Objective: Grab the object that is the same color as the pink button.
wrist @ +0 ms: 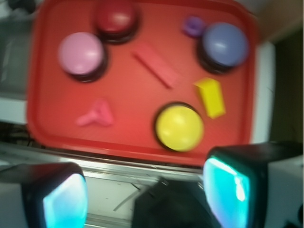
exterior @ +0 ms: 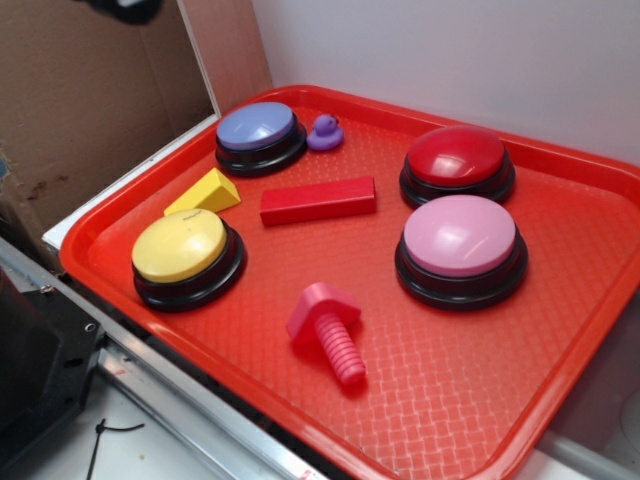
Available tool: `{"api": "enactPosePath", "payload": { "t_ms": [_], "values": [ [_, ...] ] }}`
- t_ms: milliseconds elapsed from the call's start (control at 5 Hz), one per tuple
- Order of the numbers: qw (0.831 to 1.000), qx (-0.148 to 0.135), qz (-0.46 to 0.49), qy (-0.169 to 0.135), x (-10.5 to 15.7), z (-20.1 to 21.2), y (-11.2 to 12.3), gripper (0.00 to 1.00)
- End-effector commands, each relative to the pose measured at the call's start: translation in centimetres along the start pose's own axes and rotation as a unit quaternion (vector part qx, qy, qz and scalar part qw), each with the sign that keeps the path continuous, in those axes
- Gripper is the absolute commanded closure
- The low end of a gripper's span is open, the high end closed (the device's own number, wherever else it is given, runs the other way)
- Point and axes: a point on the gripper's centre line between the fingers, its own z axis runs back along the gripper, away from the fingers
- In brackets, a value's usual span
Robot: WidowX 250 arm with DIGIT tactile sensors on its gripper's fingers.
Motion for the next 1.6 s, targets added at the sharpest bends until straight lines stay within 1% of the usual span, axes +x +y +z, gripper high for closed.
{"api": "enactPosePath", "payload": {
  "t_ms": [0, 200, 600, 800, 1000, 1200, 1400],
  "values": [
    [0.989, -0.027, -0.141, 0.022, 1.0, -2.7, -8.8, 0.0],
    [0.99, -0.006, -0.129, 0.046, -0.2, -4.1, -7.5, 0.0],
    [0.99, -0.006, -0.129, 0.046, -0.2, -4.1, -7.5, 0.0],
    [0.998, 0.041, -0.004, 0.041, -0.5, -6.1, -6.4, 0.0],
    [0.99, 0.033, 0.122, 0.058, -1.0, -8.1, -3.9, 0.0],
    [0.988, 0.022, 0.123, 0.093, -1.6, -11.2, -0.3, 0.0],
    [0.991, 0.024, 0.089, 0.098, -0.3, -12.6, 1.0, 0.0]
  ]
}}
